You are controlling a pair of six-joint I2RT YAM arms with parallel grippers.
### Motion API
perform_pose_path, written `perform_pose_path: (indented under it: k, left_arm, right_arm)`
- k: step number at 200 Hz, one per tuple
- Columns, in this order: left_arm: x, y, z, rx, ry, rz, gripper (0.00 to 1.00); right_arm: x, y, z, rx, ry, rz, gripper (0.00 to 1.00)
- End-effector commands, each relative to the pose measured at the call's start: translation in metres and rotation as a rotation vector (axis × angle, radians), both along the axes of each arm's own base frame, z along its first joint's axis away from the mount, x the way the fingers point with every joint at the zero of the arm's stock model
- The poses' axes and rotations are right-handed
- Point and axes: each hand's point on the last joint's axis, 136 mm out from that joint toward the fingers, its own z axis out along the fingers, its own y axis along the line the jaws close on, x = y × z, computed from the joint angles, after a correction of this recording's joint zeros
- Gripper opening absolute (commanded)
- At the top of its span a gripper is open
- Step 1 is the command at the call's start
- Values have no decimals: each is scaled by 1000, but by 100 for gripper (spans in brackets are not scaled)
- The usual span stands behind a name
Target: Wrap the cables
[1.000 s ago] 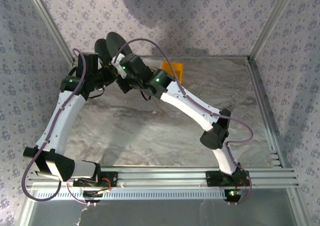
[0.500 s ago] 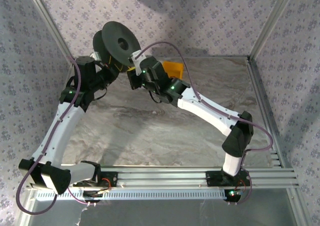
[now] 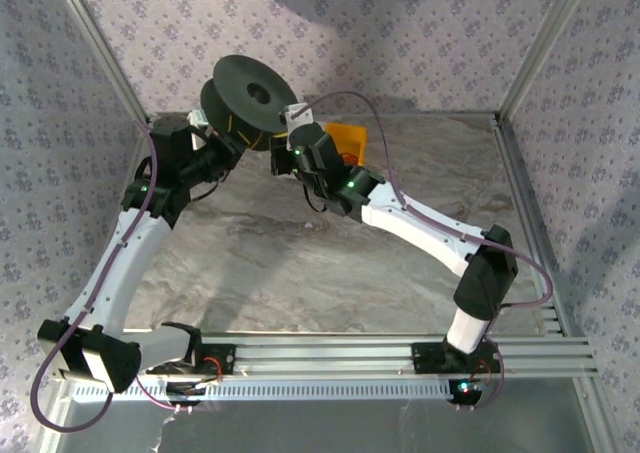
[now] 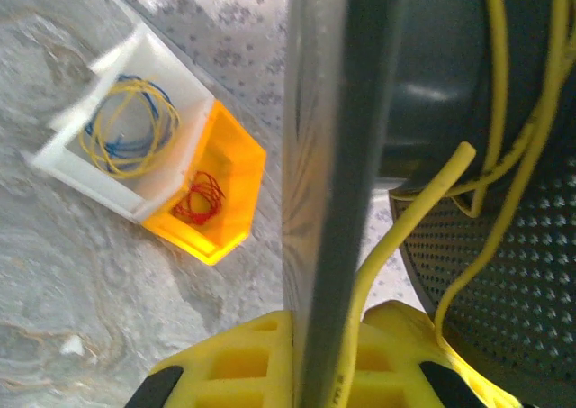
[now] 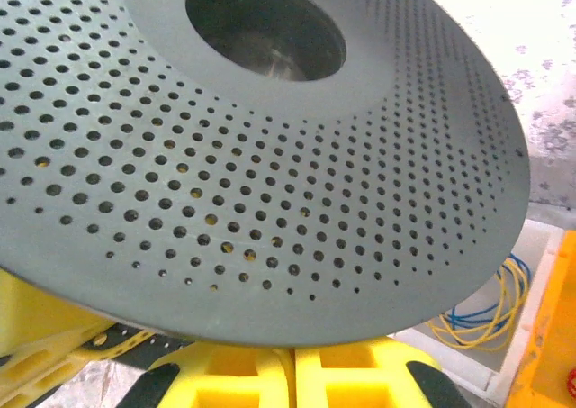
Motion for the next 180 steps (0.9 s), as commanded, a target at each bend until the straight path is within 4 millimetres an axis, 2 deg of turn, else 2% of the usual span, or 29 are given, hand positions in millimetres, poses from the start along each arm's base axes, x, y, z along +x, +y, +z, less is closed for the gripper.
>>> perform_pose_path:
  k: [1, 19, 46, 65, 87, 126, 143, 180]
  left_arm:
    - [2, 28, 113, -188, -331, 128, 0]
    - [1, 25, 113, -201, -324, 115, 0]
    - [2, 25, 112, -205, -317, 115, 0]
    - [2, 24, 113, -211, -320, 110, 0]
    - [0, 24, 116, -209, -323, 107, 0]
    - [-1, 25, 115, -191, -320, 110, 0]
    - [0, 25, 112, -170, -312, 109, 0]
    - [1, 22, 105, -95, -315, 78, 0]
  right_arm:
    - [15, -73, -21, -75, 42, -299, 0]
    - [15, -82, -20, -80, 27, -335, 0]
    - [15, -85, -21, -108, 18, -356, 0]
    - [14, -88, -23, -158, 3, -386, 11]
    - [13, -95, -26, -231, -21, -432, 18]
    - [12, -107, -26, -275, -37, -450, 22]
    - [10, -109, -26, -269, -39, -420, 27]
    - [2, -123, -30, -181, 2, -267, 47]
